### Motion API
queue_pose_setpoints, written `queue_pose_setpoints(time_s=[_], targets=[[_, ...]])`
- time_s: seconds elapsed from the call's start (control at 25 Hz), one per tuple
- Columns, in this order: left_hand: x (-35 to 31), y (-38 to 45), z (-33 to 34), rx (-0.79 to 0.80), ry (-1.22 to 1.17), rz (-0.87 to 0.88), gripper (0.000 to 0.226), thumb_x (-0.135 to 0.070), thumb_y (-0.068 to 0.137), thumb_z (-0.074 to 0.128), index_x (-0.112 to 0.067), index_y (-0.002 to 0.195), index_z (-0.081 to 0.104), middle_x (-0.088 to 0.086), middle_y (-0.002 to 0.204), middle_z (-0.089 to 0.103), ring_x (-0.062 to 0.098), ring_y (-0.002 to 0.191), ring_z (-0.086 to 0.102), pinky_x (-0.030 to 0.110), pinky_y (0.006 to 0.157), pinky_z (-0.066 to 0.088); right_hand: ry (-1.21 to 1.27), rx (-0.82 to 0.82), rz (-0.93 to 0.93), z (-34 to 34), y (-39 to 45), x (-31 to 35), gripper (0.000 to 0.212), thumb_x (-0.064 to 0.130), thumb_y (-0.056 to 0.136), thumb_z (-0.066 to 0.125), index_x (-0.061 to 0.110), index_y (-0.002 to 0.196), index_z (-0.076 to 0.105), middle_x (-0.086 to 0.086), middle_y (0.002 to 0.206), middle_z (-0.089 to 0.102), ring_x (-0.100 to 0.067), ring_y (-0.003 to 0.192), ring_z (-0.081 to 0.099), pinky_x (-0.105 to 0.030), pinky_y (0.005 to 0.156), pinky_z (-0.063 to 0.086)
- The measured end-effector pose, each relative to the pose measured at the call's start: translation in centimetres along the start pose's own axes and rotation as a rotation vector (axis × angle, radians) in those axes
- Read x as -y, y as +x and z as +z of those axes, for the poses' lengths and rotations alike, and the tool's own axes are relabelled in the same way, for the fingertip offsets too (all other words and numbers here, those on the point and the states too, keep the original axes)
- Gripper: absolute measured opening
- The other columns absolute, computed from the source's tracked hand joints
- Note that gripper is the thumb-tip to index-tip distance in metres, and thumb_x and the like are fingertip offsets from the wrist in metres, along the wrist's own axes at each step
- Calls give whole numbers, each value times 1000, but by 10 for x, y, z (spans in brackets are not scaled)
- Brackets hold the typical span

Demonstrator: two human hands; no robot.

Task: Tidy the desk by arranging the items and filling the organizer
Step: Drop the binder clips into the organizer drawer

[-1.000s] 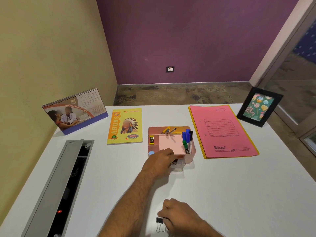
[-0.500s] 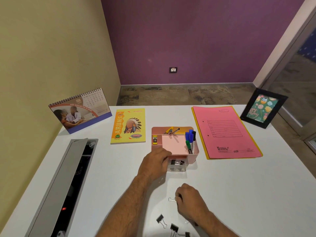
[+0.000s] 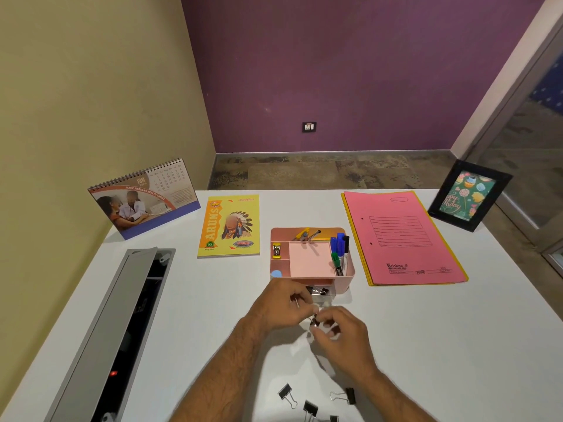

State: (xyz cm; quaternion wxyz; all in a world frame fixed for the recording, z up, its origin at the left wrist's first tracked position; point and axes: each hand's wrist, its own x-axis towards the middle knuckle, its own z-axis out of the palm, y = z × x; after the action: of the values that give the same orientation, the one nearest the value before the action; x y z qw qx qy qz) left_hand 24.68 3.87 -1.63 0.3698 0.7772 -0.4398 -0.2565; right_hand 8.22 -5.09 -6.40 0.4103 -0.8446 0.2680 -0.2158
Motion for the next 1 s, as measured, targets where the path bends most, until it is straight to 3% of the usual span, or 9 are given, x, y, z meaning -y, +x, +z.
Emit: queue_pose_setpoints(time_s=[0.12, 0.24, 0.36, 0.48, 0.56, 0.64, 0.76, 0.88, 1.0], targets=[[-4, 1, -2, 12, -80, -6, 6, -15, 77, 77, -17, 82, 78, -12, 75, 70, -3, 63, 60, 12, 60, 46, 126, -66, -3, 0, 13, 14, 26, 18, 73, 83, 29, 92, 68, 18, 98, 67, -9, 84, 64, -17, 62, 52], [-8, 8, -7, -163, -136, -16, 8, -11, 77, 77, -18, 80, 79, -12, 70, 71, 1, 63, 64, 15, 63, 52, 111, -56, -17, 2, 5, 8, 45, 36, 78, 80, 33, 118, 59, 21, 114, 62, -3, 102, 61, -10, 76, 50], [-5, 18, -13, -297, 20, 13, 7, -18, 82, 74, -18, 87, 79, -8, 82, 75, 5, 73, 66, 21, 72, 54, -282, 126, -431, 6, -28, -21, 52, 51, 93, 57, 25, 137, 50, 3, 144, 51, -12, 132, 48, -25, 107, 39], [-5, 24, -14, -170, 342, 19, 16, -24, 90, 62, -22, 100, 75, -4, 96, 74, 16, 88, 64, 25, 79, 52, -808, 480, -972, 14, -58, -51, 57, 51, 99, 45, 29, 150, 33, 0, 158, 35, -20, 141, 41, -44, 108, 43], [-9, 27, -12, -91, 493, 20, 18, -23, 91, 58, -22, 104, 71, 0, 98, 71, 21, 91, 63, 31, 77, 53, -960, 673, -951, 17, -65, -54, 76, 45, 87, 63, 26, 151, 27, 7, 159, 25, -15, 140, 38, -34, 99, 51], [-14, 27, -10, -55, 593, 28, 18, -24, 93, 55, -23, 104, 70, 1, 99, 71, 24, 91, 63, 34, 76, 54, -1018, 711, -894, 14, -66, -47, 84, 34, 75, 69, 23, 148, 29, 9, 156, 24, -11, 137, 37, -29, 96, 52], [-17, 28, -6, -47, 652, 15, 22, -30, 96, 54, -26, 111, 69, 1, 105, 72, 24, 96, 64, 35, 80, 54, -1038, 656, -936, 16, -69, -49, 65, 36, 92, 49, 22, 152, 26, 10, 157, 29, -11, 139, 39, -35, 102, 50], [-16, 29, -3, -40, 657, -14, 23, -30, 96, 56, -26, 115, 69, 2, 109, 71, 24, 98, 65, 34, 84, 53, -1011, 727, -863, 20, -67, -54, 68, 54, 98, 42, 27, 155, 18, -1, 160, 30, -20, 142, 39, -42, 103, 49], [-13, 30, 0, -48, 664, -5, 22, -27, 96, 58, -25, 115, 68, 3, 109, 72, 24, 97, 65, 33, 84, 53, -882, 675, -790, 17, -63, -54, 61, 59, 100, 34, 28, 152, 30, -10, 159, 32, -26, 145, 33, -51, 108, 40]])
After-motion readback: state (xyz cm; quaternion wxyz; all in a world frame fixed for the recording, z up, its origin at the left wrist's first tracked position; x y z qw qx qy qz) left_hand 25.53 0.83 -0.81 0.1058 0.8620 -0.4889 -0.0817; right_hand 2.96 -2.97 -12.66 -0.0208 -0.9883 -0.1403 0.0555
